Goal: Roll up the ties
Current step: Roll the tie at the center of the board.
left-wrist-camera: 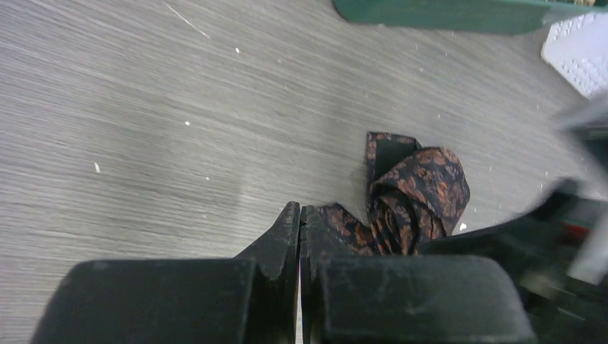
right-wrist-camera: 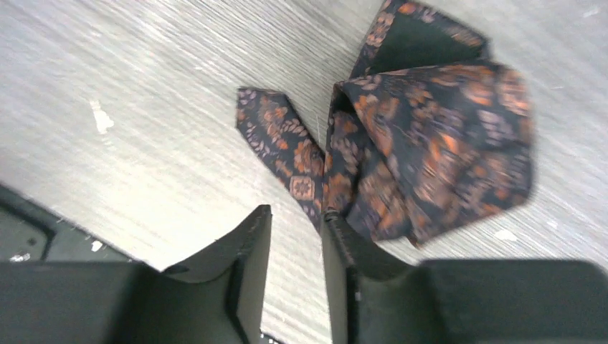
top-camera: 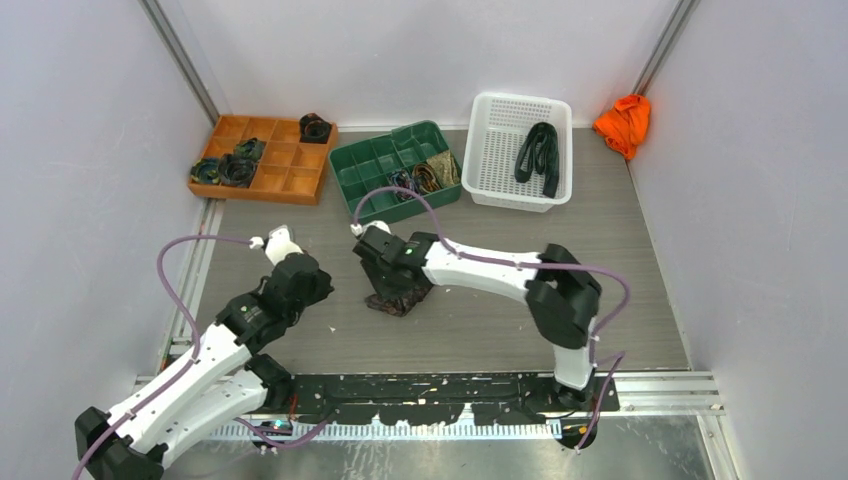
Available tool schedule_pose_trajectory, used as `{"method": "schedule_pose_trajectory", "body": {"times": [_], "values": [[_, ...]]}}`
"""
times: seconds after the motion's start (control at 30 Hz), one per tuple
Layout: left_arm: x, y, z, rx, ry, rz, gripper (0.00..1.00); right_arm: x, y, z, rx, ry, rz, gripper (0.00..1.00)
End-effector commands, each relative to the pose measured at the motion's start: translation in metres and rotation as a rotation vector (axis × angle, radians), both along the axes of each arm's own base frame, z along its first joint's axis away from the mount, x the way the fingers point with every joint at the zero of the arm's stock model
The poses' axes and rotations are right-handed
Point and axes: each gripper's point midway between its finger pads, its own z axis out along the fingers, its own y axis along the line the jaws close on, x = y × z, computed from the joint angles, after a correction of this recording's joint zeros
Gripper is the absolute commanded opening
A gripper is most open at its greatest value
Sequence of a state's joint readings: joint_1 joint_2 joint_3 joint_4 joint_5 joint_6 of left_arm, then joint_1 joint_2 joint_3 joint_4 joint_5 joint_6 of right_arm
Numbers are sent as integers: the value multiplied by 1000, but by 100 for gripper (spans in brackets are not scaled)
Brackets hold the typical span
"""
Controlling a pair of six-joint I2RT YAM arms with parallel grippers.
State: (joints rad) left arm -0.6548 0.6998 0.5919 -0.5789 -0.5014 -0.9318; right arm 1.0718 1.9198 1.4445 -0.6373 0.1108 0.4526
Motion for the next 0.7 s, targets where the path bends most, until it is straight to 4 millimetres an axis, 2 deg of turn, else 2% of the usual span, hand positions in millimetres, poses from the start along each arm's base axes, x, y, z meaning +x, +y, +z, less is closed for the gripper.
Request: {"method": "schedule_pose_trajectory", "body": {"times": [0.0,0.07,0.13,0.23,0.33,0.47,0.57,0.67], "values": [[6,-34,9,-120,-29,-112,0,24,-18,93,113,-206,-77,43],[2,-49,5,-167,-6,-174,0,35,-39,104,98,-245,-142,45],[-2,-64,-4,-220,26,-215,0,52,-68,105,63,-270,-237,45],[-6,-88,-24,-286,68,-261,0,81,-114,84,14,-223,-368,40],[-12,-117,-42,-343,124,-325,0,98,-137,61,3,-200,-428,29],[-21,-139,-66,-257,215,-366,0,110,-142,35,-4,-159,-437,12],[-25,-150,-78,-226,263,-389,0,117,-135,16,-10,-137,-422,4],[-28,-158,-86,-201,289,-408,0,122,-124,2,14,-118,-406,2]]}}
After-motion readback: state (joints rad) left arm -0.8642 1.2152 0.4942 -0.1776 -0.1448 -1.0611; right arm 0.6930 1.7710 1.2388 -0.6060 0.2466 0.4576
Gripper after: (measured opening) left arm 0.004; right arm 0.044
